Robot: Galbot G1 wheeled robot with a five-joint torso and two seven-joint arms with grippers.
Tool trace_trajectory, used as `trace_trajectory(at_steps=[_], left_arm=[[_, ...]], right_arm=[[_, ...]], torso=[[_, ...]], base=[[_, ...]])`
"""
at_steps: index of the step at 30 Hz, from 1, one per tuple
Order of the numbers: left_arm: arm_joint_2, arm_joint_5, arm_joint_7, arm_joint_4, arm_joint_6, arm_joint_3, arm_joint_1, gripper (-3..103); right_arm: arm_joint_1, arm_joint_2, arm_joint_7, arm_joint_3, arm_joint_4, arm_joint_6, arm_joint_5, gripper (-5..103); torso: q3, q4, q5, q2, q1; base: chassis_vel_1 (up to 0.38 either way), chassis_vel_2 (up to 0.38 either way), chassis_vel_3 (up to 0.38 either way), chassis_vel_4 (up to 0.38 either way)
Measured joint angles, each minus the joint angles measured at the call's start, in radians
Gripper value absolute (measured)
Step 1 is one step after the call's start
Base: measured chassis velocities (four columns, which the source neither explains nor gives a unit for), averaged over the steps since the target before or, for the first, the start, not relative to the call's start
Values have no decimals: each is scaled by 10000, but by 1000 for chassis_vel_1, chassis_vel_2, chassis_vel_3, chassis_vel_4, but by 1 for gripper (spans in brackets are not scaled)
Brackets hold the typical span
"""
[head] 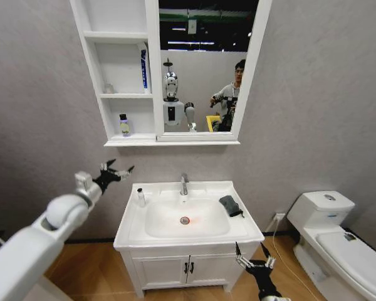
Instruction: Move facial cleanser and shampoo from washbasin to cabinet, then wipe washbasin with towel.
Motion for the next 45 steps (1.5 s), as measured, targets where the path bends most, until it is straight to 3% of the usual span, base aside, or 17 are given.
trace_trajectory(at_steps=[1,4,12,20,26,31,37,45], left_arm=[[0,0,0,0,0,0,0,99],[-1236,871,-247,1098,-175,365,155,100],[-2619,1565,36,3020,-628,816,-665,101],[-3315,1864,255,4380,-764,958,-1460,98],[-4230,2696,430,6155,-1409,736,-2208,97],[-4609,3005,449,6740,-1674,666,-2559,98],[-4985,3147,-175,7355,-1886,432,-2992,97],[-5205,3173,-433,7884,-2121,271,-3199,92]], right_arm=[[0,0,0,0,0,0,0,100],[-103,-11,114,115,383,-79,117,100],[-264,-47,160,220,894,-195,311,100],[-273,-94,178,287,965,-218,402,100],[-243,-95,181,319,854,-234,421,100],[-292,-112,181,386,725,-203,483,100],[-312,-115,181,449,581,-128,559,100],[-203,-127,181,417,488,-124,602,100]], torso=[[0,0,0,0,0],[0,-3,1,0,1],[0,-4,2,-2,3],[1,-2,0,-2,4],[1,-2,-1,-3,4],[1,-2,0,-3,3],[1,-2,0,-3,3],[1,-1,-1,-3,3]], base=[[0,0,0,0],[0,0,0,0],[0,0,0,0],[0,0,0,0],[0,0,0,0],[0,0,0,0],[0,0,0,0],[0,0,0,0]])
